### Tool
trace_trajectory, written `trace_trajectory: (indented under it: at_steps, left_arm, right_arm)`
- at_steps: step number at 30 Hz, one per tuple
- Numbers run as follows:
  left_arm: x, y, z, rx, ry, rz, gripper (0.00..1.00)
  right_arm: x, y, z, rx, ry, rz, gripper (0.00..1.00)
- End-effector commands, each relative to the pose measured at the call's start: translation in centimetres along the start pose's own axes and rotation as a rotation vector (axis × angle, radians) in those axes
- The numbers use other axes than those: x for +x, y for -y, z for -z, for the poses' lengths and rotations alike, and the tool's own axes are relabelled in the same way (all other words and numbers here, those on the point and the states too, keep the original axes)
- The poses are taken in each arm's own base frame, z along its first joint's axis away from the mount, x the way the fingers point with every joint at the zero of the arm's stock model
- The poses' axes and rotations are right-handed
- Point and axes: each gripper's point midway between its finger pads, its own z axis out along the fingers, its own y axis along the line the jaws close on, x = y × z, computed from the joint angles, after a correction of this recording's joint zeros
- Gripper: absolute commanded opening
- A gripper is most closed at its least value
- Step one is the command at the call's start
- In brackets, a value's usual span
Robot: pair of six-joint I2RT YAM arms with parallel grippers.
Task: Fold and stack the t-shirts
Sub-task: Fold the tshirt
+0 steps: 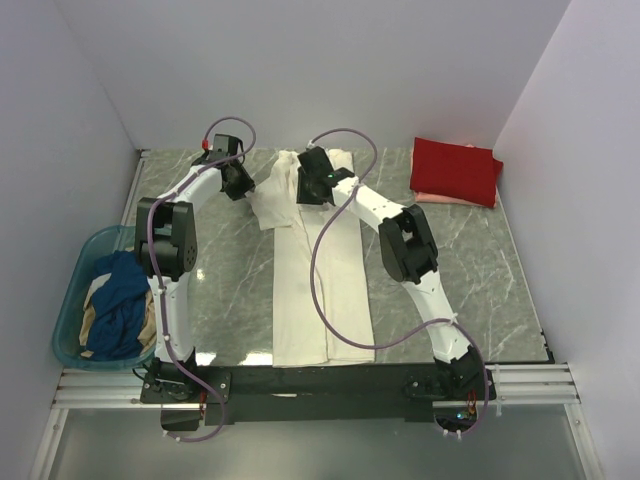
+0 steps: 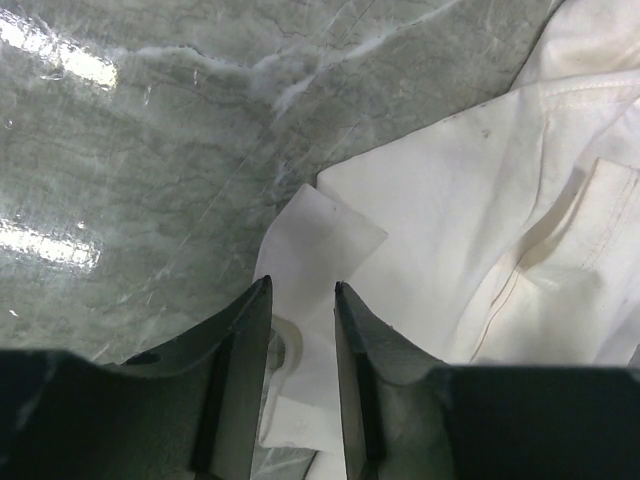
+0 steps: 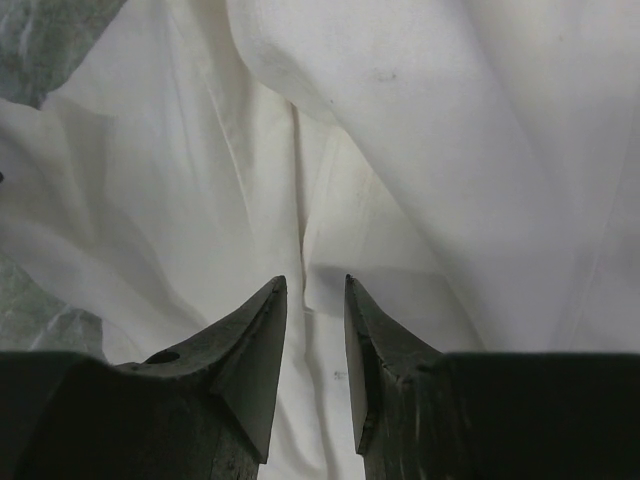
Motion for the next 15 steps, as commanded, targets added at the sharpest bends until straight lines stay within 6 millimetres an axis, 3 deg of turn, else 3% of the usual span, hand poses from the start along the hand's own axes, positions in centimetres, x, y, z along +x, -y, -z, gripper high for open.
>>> trace_trajectory:
  at_steps: [1,11,15]
  left_arm:
    - [-0.7,0.7,0.2,0.024,0.013,-0.014,0.38]
    - [0.0,0.5,-0.4,0.010,0.001,-0.021,0.36]
    - [0.4,0.5,-0.8,0.007,-0.010,-0.021,0.25]
  right_arm:
    - [-0.5,0.8,-0.5,0.047,0.008,-0.023,0.37]
    - [0.4,1.2,-0.8,0.067,-0.023,-0.031,0.37]
    - [0.6,1.1,-0.8,0.064,-0.031,-0.031,0.37]
